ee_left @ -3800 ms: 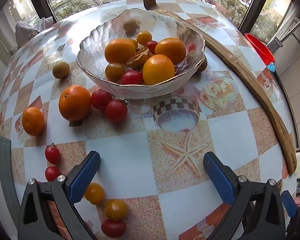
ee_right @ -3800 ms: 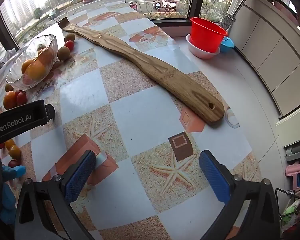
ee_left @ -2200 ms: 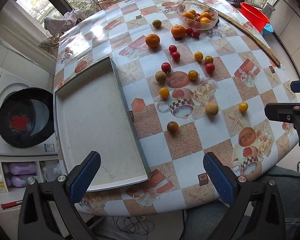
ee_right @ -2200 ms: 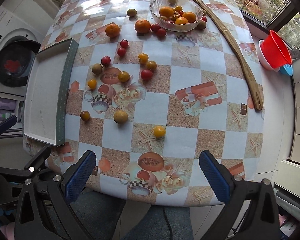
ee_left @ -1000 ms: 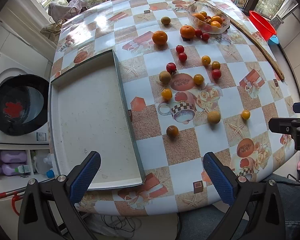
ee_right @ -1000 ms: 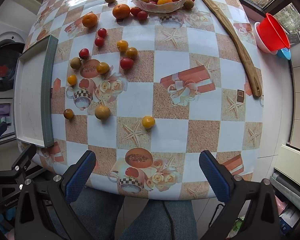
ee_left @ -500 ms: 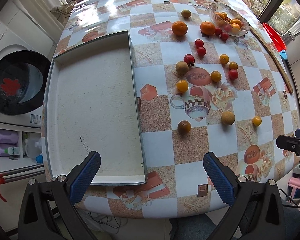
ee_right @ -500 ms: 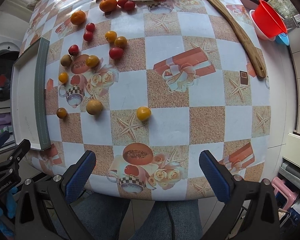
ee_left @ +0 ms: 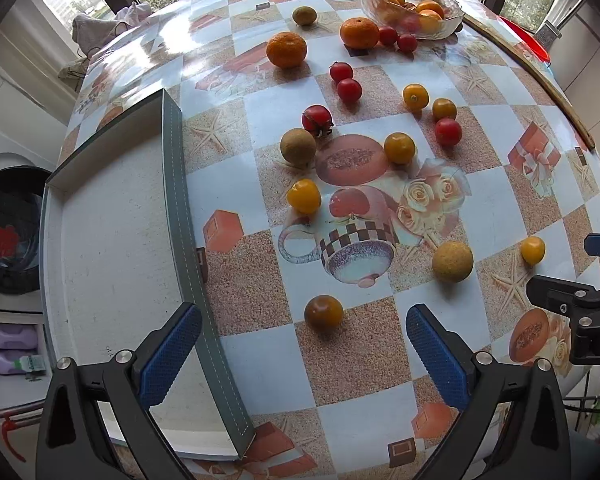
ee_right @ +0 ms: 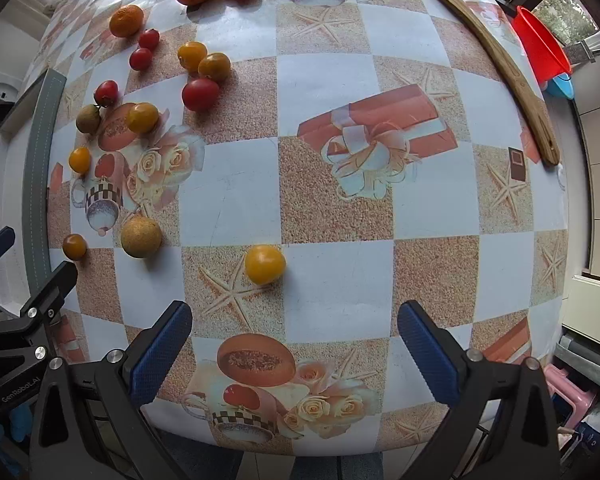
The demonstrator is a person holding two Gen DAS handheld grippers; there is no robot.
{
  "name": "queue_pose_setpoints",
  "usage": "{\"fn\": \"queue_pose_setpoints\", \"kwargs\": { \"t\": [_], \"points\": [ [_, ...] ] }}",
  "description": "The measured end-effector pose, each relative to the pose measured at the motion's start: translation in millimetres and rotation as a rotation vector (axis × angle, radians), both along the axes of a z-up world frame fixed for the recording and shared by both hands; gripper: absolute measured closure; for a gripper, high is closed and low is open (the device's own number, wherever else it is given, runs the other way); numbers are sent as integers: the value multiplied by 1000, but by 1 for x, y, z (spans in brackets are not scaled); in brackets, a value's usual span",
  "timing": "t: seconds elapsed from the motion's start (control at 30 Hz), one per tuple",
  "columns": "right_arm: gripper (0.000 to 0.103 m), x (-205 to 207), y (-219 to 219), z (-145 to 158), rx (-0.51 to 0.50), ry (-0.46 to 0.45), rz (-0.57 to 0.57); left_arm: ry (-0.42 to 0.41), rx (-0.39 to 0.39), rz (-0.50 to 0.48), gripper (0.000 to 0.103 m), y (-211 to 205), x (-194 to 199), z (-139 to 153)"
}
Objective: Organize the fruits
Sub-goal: 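Grasp the dark orange cherry tomato with the left tool while the right grasps a yellow tomato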
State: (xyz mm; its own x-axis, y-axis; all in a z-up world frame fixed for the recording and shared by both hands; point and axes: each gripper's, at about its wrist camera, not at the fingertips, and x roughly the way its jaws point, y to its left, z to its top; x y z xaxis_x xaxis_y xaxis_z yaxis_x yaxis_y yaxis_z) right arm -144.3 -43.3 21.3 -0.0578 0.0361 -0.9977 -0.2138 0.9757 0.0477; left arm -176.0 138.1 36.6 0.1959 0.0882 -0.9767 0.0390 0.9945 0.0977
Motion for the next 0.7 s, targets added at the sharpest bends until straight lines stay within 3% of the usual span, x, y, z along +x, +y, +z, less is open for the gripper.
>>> {"fn": "queue_pose_setpoints", "kwargs": {
  "t": [0.1,0.23,0.37,0.43,0.47,0.5,0.57,0.7],
  "points": [
    [9,0,8,-6,1,-18,21,29,-4,2,16,3,1,-14],
    [26,-1,16,-16,2,-17,31,46,-16,20,17,7,3,-25],
    [36,1,22,-19,-45,-57,67,31,-60,20,31,8,1,-25],
    [56,0,22,-16,-42,-74,78,29,-99,18,49,8,0,-24],
    [63,0,27,-16,-37,-79,83,25,-110,14,53,7,0,-23],
    [80,0,27,-15,-34,-78,87,19,-113,4,60,2,-3,-22],
    [81,2,26,-16,-22,-70,76,11,-120,-13,82,-8,-7,-20],
    [81,9,14,-9,59,-42,11,31,-209,44,82,-1,-9,-13]
  ]
}}
